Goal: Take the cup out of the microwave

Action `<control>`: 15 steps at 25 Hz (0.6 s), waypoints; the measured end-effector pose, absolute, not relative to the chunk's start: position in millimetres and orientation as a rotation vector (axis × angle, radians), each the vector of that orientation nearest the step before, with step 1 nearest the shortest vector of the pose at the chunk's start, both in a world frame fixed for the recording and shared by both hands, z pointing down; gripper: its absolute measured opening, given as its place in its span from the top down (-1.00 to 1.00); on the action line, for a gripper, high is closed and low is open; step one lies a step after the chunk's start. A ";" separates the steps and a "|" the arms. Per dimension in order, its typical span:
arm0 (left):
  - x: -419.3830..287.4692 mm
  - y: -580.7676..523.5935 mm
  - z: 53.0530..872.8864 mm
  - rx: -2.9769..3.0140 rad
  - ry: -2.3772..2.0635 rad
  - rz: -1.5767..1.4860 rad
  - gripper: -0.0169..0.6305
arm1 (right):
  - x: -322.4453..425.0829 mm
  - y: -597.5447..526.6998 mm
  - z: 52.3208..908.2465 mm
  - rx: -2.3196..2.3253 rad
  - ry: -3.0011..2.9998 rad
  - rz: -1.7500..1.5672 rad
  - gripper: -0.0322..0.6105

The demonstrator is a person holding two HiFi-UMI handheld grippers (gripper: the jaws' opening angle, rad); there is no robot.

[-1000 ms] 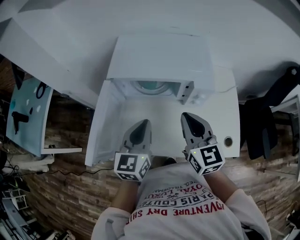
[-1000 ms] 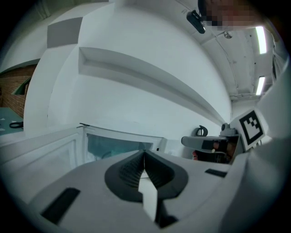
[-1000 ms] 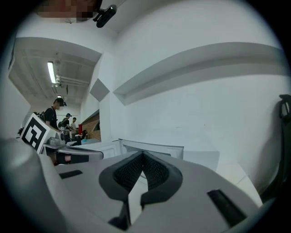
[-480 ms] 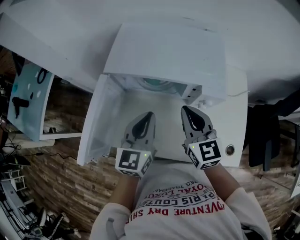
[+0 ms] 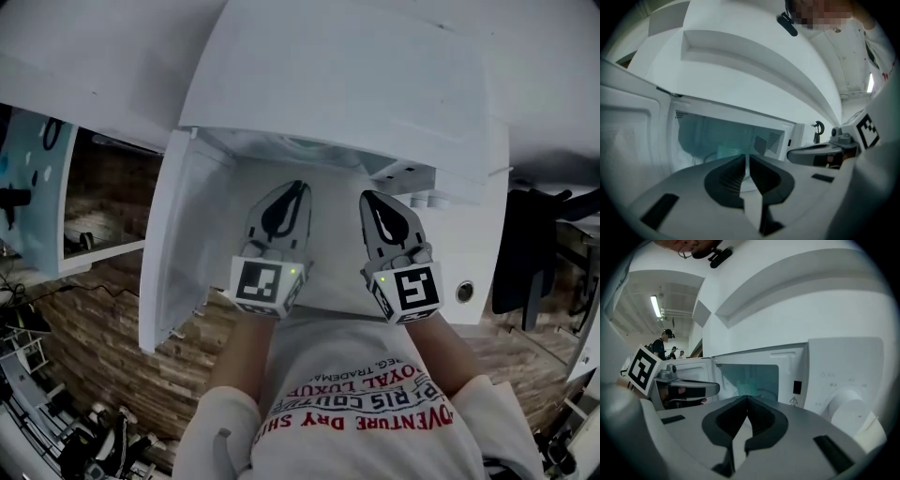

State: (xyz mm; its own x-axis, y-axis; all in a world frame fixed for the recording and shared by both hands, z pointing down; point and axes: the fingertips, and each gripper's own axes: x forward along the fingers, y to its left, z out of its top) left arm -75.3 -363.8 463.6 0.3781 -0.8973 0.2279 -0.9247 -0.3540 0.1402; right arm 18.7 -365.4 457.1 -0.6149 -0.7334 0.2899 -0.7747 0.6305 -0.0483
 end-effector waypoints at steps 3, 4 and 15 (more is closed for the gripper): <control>-78.0 -385.8 487.1 2.368 -1.566 0.183 0.62 | 15.9 -373.2 470.0 1.234 -2.586 0.289 0.87; -79.6 -392.3 493.4 2.355 -1.556 0.178 0.50 | 14.4 -375.0 472.8 1.230 -2.582 0.288 0.87; -81.0 -446.0 509.9 2.368 -1.555 0.218 -0.23 | 3.6 -378.1 485.0 1.218 -2.560 0.303 0.87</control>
